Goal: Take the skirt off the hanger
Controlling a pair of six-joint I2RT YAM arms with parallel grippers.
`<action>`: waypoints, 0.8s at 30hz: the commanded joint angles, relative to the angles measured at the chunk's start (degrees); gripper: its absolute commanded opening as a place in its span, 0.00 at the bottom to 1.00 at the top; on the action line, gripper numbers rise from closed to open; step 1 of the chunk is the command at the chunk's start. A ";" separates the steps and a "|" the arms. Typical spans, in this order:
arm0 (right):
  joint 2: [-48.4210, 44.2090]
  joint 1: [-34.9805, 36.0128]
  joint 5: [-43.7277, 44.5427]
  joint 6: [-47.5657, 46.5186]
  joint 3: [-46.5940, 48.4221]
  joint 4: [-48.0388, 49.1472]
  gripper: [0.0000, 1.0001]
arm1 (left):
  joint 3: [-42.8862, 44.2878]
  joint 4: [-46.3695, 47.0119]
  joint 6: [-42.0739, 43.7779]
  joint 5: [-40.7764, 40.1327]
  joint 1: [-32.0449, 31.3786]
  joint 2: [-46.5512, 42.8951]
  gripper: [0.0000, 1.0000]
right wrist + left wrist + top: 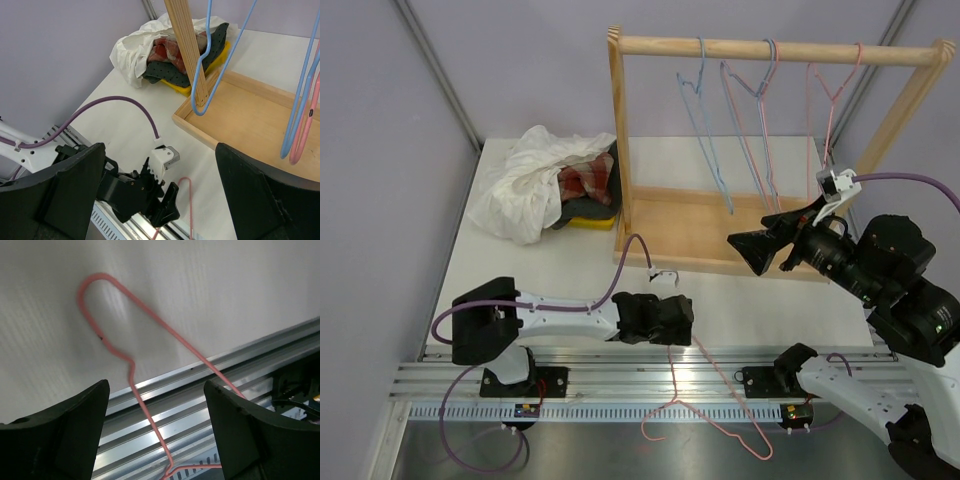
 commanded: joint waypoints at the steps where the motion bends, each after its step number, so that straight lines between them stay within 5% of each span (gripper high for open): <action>1: -0.43 -0.05 1.23 -0.98 -0.58 -0.24 1.00 | 3.00 -10.31 -8.32 -8.21 -1.92 -0.34 0.80; 11: -1.40 -0.05 1.49 -0.90 -1.37 -1.11 0.99 | 2.21 -5.14 -9.82 -4.18 -4.12 5.37 0.69; 16: -2.02 -0.05 2.28 -1.07 -1.37 -2.34 1.00 | 1.86 -3.56 -10.35 -2.86 -4.21 7.65 0.49; 24: -1.93 -0.05 2.90 -1.60 -0.67 -3.22 0.99 | 2.91 -3.64 -9.82 -1.10 -4.21 9.67 0.36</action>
